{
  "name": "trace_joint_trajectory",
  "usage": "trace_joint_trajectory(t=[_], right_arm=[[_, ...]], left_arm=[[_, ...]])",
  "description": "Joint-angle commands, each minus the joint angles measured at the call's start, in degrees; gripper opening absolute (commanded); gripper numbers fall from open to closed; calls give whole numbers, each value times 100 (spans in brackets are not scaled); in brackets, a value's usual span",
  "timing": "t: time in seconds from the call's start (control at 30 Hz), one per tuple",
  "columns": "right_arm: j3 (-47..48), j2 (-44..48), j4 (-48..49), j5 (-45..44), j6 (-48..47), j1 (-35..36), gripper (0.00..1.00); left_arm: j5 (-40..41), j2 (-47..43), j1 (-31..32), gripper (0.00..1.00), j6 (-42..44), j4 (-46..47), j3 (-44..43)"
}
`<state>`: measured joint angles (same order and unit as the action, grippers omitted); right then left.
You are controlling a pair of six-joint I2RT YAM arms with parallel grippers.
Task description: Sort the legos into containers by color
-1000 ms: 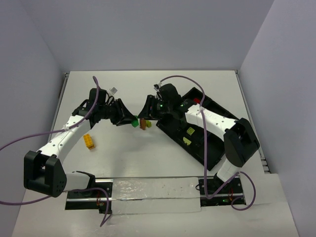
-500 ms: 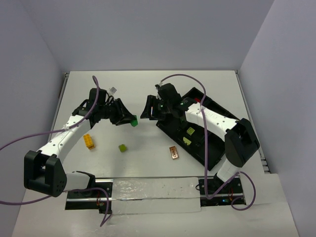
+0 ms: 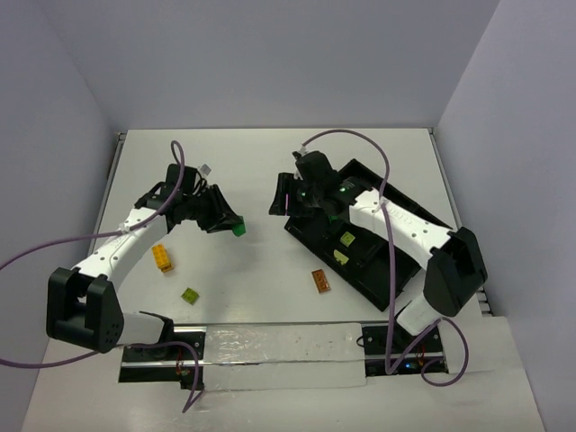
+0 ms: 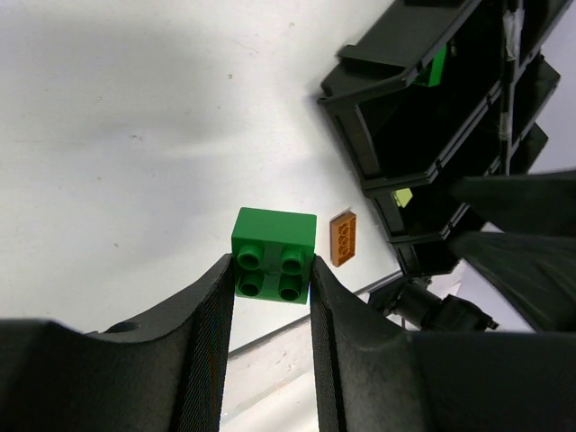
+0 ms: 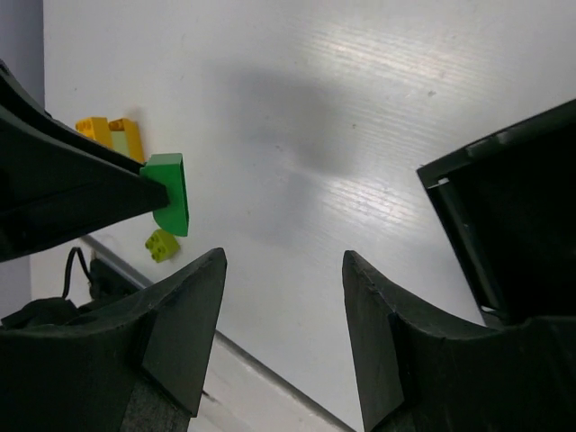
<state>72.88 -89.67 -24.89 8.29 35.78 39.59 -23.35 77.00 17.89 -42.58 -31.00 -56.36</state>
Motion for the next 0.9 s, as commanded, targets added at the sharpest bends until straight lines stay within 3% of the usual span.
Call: trace_joint_trajectory(t=[0.0,0.17,0.33,0.6,0.87], right_arm=[[98,662,-438,-783,-328,3,62],[111,1120,-879,-1349,-474,-245,63],[51,1832,-1333,-1686,-633,-993,64],[-23,2820,-1695,-2194,-699,-2236,67],[-211,3022,-1703,-2058,-566,-2513,68]], left_arm=[[175,8,-22,0,179,-110,-241],[309,93,71,0,352,-279,-583],[799,428,765,0,518,-498,-1286],[987,1580,2127,0,554,-414,-2707],[1185,3079,2610,0,823,-544,-4449]])
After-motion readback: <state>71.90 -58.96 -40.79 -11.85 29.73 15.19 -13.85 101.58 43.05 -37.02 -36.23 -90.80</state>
